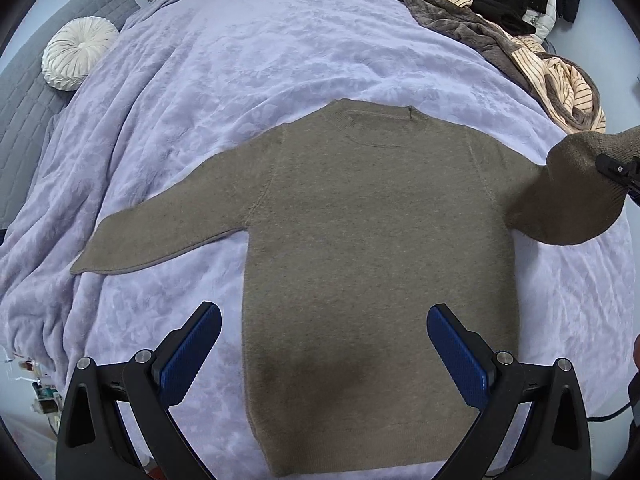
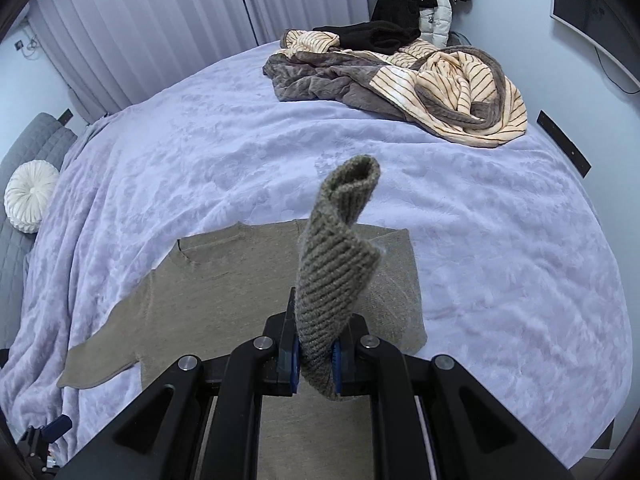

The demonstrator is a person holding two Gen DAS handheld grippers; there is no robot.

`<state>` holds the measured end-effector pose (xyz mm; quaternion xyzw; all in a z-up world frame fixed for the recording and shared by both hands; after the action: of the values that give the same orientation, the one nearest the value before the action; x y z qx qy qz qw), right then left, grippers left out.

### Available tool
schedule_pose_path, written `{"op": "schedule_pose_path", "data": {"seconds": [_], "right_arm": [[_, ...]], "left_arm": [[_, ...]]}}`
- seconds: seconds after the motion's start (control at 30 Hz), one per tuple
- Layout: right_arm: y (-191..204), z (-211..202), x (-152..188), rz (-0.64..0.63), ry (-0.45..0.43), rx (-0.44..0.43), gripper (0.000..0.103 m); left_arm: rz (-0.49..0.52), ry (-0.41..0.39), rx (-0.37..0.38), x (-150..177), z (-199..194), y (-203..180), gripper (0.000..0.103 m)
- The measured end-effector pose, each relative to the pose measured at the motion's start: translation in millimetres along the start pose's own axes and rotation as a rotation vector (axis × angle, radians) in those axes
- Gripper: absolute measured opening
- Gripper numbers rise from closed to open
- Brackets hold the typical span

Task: Fold small clothes
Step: 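Lift the sleeve cuff with the right gripper and carry it across the sweater body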

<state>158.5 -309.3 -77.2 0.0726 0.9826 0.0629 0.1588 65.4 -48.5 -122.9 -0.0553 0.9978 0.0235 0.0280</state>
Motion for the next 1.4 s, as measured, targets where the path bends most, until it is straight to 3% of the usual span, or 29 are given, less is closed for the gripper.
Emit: {"op": "schedule_pose_path", "data": {"seconds": [0.63,1.4], "right_arm": [[84,15,0,-0.03,0.036,0.081,0.012],[178,115,24,-0.128,0.192,0.112,0.012]], "left_arm": [[0.002,0.027,0.094,-3,12,56,0.103],[-0.004,0.094,0.156,-22,48,92,0.103]]}}
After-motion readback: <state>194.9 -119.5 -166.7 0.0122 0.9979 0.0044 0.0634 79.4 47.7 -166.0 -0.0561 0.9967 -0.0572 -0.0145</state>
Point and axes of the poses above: each gripper's, at about its wrist camera, not at the fingertips, and z roughly the way its jaws point, y to its left, x to its underside, the point moved 6 cm from there along z, roughly the way its jaws point, and after that the axes turned 13 degrees about y, right-handed, at the moved point
